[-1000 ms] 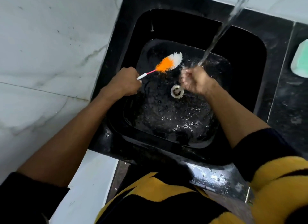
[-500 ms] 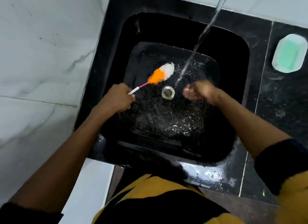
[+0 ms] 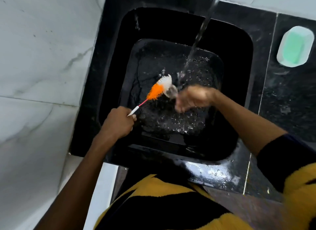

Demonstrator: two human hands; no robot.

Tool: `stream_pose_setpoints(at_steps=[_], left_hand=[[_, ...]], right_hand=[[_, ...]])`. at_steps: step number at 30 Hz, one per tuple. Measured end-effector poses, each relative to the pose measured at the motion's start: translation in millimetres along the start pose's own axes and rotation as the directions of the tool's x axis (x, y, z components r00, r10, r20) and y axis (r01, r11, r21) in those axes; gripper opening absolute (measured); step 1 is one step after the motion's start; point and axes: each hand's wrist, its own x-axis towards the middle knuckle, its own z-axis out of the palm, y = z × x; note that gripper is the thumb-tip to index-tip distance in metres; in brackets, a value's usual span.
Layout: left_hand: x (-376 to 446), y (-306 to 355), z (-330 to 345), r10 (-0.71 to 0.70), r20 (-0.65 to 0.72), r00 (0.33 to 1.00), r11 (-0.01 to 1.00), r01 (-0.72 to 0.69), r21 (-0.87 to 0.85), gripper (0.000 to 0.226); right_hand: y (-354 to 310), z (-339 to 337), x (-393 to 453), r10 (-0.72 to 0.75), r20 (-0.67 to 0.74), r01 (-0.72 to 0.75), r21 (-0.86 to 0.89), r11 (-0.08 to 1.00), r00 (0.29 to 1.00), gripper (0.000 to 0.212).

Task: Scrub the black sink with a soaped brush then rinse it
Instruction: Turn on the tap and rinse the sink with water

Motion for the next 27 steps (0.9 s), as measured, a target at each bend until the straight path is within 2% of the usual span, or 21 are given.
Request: stream_pose_setpoints(at_steps=[1, 2, 3, 4, 5, 6, 7, 8, 9, 10, 11, 12, 14, 15, 18, 20, 23, 25, 26, 27], left_hand=[[-1.1, -2.1, 0.9, 0.004, -0.005, 1.000, 1.000, -0.004, 0.028, 0.020], [-2.5, -3.5, 1.7, 0.009, -0.011, 1.000, 0.999, -0.009, 0.052, 0.022], [-4.1, -4.6, 2.3, 0.004, -0.016, 1.000, 0.998, -0.003, 0.064, 0.025], [-6.1, -5.6, 2.5, -0.004, -0.017, 1.000, 0.998, 0.005, 0.064, 0.028], [-8.1, -5.5, 3.6, -0.011, -0.017, 1.000, 0.998, 0.012, 0.059, 0.030], [-9.9, -5.8, 4.2, -0.017, -0.015, 1.000, 0.998, 0.018, 0.054, 0.030], [-12.1, -5.7, 4.6, -0.026, -0.013, 1.000, 0.999, 0.027, 0.042, 0.028], [-14.9, -5.4, 5.0, -0.038, -0.010, 0.999, 0.999, 0.039, 0.026, 0.025], [-17.4, -5.2, 5.0, -0.053, -0.010, 0.999, 0.999, 0.053, 0.012, 0.023], [-20.1, -5.4, 5.1, -0.065, -0.016, 0.998, 0.998, 0.065, 0.001, 0.023], [-21.6, -6.8, 5.0, -0.077, -0.023, 0.997, 0.997, 0.077, -0.006, 0.023], [-24.3, -6.8, 4.3, -0.087, -0.032, 0.996, 0.996, 0.087, -0.012, 0.023], [-29.5, -7.8, 2.7, -0.108, -0.049, 0.993, 0.994, 0.107, -0.031, 0.023], [-31.8, -8.5, 2.7, -0.120, -0.058, 0.991, 0.992, 0.117, -0.052, 0.023], [-36.4, -10.4, 1.6, -0.144, -0.069, 0.987, 0.986, 0.137, -0.094, 0.023], [-36.8, -11.0, 1.4, -0.148, -0.073, 0.986, 0.986, 0.142, -0.088, 0.023], [-35.2, -8.0, 1.2, -0.156, -0.077, 0.985, 0.985, 0.150, -0.085, 0.023], [-33.6, -5.1, 0.8, -0.148, -0.074, 0.986, 0.987, 0.142, -0.075, 0.023], [-33.6, -4.4, 0.2, -0.144, -0.073, 0.987, 0.988, 0.140, -0.067, 0.024], [-32.9, -3.5, -1.0, -0.137, -0.073, 0.988, 0.989, 0.133, -0.058, 0.024]], right_hand=[[19.3, 1.8, -6.2, 0.147, 0.069, -0.131, -0.200, 0.971, 0.987, 0.028], [39.0, 3.1, -12.0, 0.315, 0.116, -0.251, -0.382, 0.890, 0.942, 0.029], [57.8, 4.7, -16.4, 0.460, 0.114, -0.340, -0.524, 0.781, 0.881, 0.026], [72.3, 6.3, -20.0, 0.534, 0.054, -0.389, -0.625, 0.677, 0.844, 0.021], [80.2, 4.6, -24.8, 0.527, -0.058, -0.417, -0.687, 0.596, 0.848, 0.016], [81.2, 0.0, -29.5, 0.428, -0.218, -0.437, -0.732, 0.523, 0.877, 0.013], [76.1, -4.5, -34.3, 0.252, -0.371, -0.448, -0.745, 0.494, 0.894, 0.015], [67.4, -9.6, -34.1, 0.072, -0.459, -0.413, -0.706, 0.576, 0.885, 0.020], [55.1, -13.6, -31.9, -0.022, -0.500, -0.307, -0.567, 0.764, 0.866, 0.024], [38.2, -14.6, -30.0, -0.044, -0.528, -0.157, -0.329, 0.931, 0.848, 0.026], [20.7, -16.4, -26.3, -0.024, -0.540, -0.017, -0.070, 0.997, 0.841, 0.026], [3.8, -19.2, -21.5, -0.006, -0.531, 0.102, 0.152, 0.983, 0.847, 0.027], [-25.5, -21.3, -6.6, -0.029, -0.464, 0.243, 0.408, 0.880, 0.885, 0.029], [-38.2, -18.5, 1.2, -0.060, -0.433, 0.279, 0.463, 0.841, 0.900, 0.030], [-60.3, -6.2, 22.4, -0.031, -0.427, 0.313, 0.609, 0.728, 0.904, 0.036], [-63.1, 2.1, 29.4, -0.074, -0.381, 0.347, 0.725, 0.594, 0.922, 0.037], [-51.8, 14.5, 30.0, -0.156, -0.310, 0.344, 0.887, 0.307, 0.938, 0.033], [-31.0, 16.5, 18.5, -0.168, -0.360, 0.384, 0.911, 0.149, 0.918, 0.031], [-17.8, 15.3, 7.4, -0.181, -0.400, 0.412, 0.910, 0.037, 0.899, 0.031], [-2.3, 9.4, -5.5, -0.222, -0.447, 0.428, 0.894, -0.133, 0.867, 0.032]])
